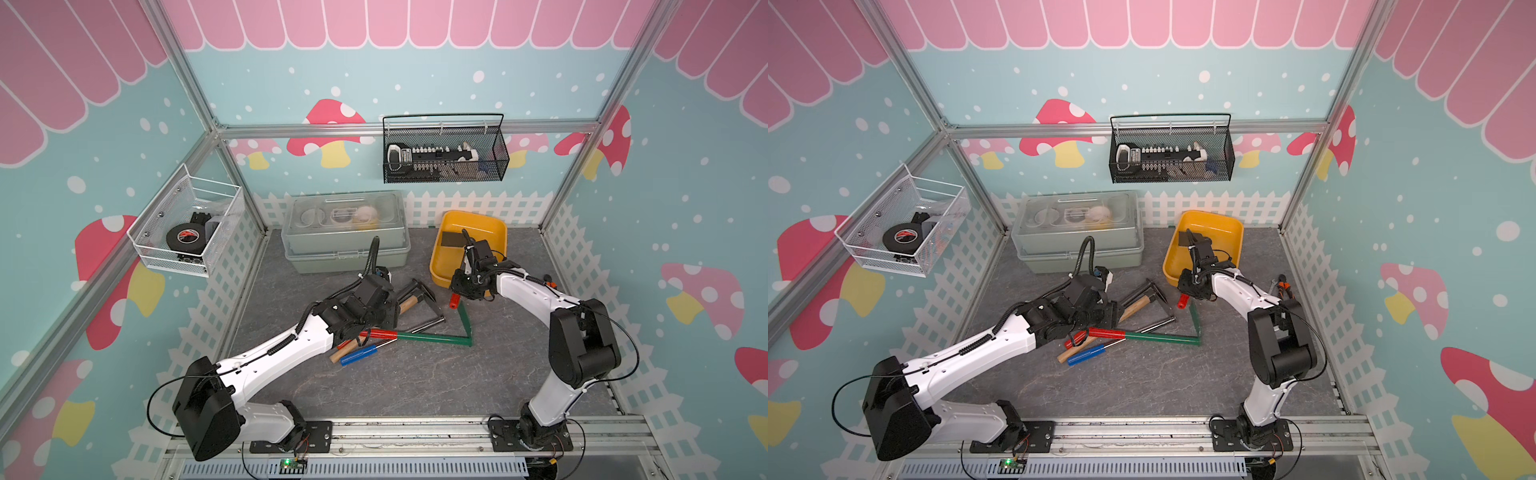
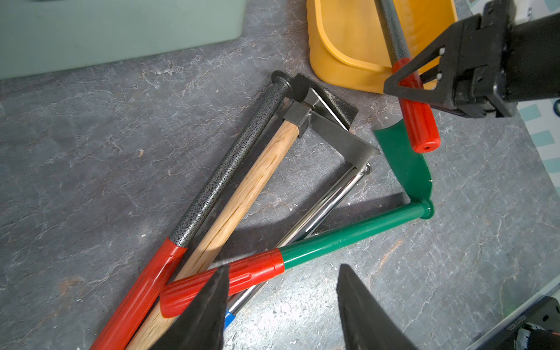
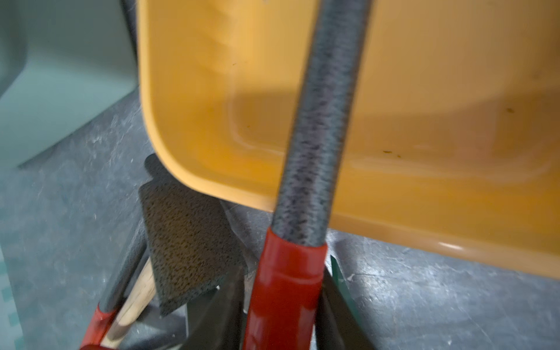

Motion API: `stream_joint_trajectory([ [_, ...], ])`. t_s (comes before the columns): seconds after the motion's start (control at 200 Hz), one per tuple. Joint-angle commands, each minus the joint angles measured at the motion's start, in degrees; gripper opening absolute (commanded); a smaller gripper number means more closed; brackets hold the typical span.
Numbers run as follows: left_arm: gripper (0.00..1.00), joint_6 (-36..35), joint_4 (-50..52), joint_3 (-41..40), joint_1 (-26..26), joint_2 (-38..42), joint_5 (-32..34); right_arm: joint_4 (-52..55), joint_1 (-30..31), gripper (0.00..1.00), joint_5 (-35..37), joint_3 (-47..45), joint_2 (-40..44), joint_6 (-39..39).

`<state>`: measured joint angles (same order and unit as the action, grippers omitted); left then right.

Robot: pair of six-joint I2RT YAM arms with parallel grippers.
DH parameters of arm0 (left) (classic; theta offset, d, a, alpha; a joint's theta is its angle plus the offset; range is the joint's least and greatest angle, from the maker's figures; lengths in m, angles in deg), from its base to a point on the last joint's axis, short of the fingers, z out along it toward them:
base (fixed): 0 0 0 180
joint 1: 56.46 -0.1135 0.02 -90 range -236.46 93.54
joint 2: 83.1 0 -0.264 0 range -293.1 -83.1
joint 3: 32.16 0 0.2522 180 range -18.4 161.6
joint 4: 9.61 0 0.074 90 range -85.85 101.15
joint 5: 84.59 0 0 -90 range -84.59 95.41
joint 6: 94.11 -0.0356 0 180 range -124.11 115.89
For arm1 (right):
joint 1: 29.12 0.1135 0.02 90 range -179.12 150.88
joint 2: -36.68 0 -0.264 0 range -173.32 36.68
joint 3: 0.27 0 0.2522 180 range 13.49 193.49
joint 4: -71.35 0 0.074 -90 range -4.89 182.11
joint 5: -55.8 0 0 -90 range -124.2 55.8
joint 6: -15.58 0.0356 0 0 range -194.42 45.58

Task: Put the small hoe into the storage box
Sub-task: Adjust the hoe in the storage box.

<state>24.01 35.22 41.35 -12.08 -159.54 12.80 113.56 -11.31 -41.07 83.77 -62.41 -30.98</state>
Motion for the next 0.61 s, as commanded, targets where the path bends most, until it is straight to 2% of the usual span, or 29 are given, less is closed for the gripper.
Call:
stream_joint_trajectory([
  [0.0,0.57,0.37,-1.07,0.00,0.00,0.71,1.13,1.00,0.37,0.28,0.19,0.96,1.56,-1.25],
  [0.265,0.57,0.36,-1.23,-0.18,0.00,0.24,0.97,0.94,-2.66,0.25,-1.03,2.49,2.01,-1.57],
  [0.435,0.56,0.47,-1.26,-0.68,0.00,0.28,1.04,5.19,-4.46,0.26,-2.00,5.54,1.06,-5.27],
  [0.6,0.56,0.27,-1.34,-0.42,0.00,0.04,0.81,7.91,-6.17,0.27,-1.46,4.63,2.74,-8.81],
])
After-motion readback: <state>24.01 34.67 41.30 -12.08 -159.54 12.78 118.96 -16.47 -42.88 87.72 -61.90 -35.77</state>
